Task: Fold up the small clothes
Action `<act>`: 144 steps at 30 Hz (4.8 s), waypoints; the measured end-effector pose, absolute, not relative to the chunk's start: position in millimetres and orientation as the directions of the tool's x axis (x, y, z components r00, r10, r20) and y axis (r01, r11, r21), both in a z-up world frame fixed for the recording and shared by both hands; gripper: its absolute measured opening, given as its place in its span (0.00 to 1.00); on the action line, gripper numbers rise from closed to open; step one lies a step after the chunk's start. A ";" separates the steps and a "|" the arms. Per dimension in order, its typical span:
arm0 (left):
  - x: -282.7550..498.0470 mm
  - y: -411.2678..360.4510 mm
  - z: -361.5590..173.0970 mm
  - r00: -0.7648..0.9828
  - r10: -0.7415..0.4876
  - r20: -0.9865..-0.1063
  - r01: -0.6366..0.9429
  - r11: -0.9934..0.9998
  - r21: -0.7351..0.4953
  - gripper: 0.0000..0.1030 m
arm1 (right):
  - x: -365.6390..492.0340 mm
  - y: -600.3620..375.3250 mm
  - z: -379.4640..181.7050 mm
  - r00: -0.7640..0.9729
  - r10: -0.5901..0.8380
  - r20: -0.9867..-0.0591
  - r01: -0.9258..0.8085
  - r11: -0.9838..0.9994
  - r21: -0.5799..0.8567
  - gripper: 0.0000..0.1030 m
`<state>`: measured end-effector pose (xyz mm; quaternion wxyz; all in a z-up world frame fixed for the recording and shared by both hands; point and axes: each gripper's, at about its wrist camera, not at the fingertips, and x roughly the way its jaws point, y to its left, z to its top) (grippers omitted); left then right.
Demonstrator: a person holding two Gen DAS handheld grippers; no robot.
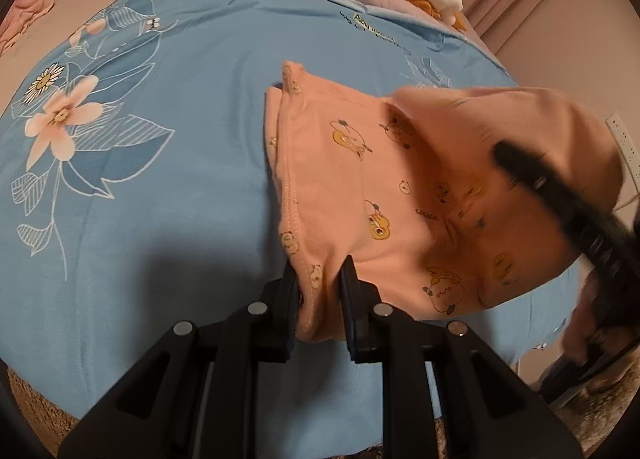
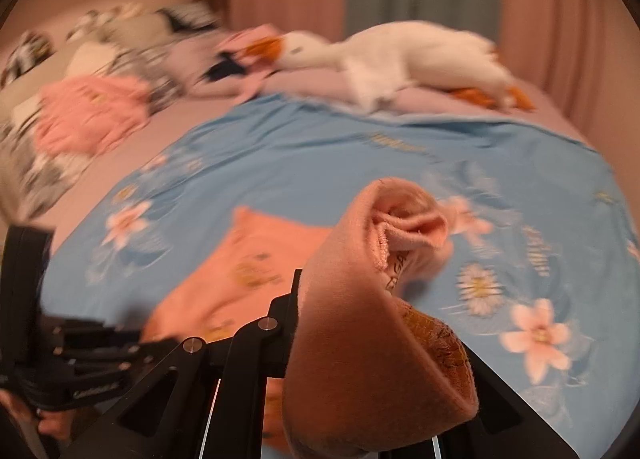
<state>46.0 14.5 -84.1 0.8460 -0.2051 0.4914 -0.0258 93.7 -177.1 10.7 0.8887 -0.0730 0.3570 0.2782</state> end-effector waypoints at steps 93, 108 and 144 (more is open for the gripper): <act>68.4 14.8 -106.2 0.479 -0.309 -0.822 -0.095 0.912 -0.399 0.74 | 117.1 -210.9 -51.0 0.441 0.495 -0.749 -0.363 0.861 0.355 0.80; 77.4 2.4 -114.0 0.473 -0.382 -0.794 -0.081 0.878 -0.471 0.35 | 113.5 -198.3 -88.4 0.329 0.626 -0.707 -0.366 0.775 0.516 0.56; 153.9 -41.3 -61.2 0.595 -0.240 -0.767 0.018 0.958 -0.286 0.39 | 170.1 -217.5 -36.3 0.531 0.541 -0.652 -0.402 0.838 0.368 0.31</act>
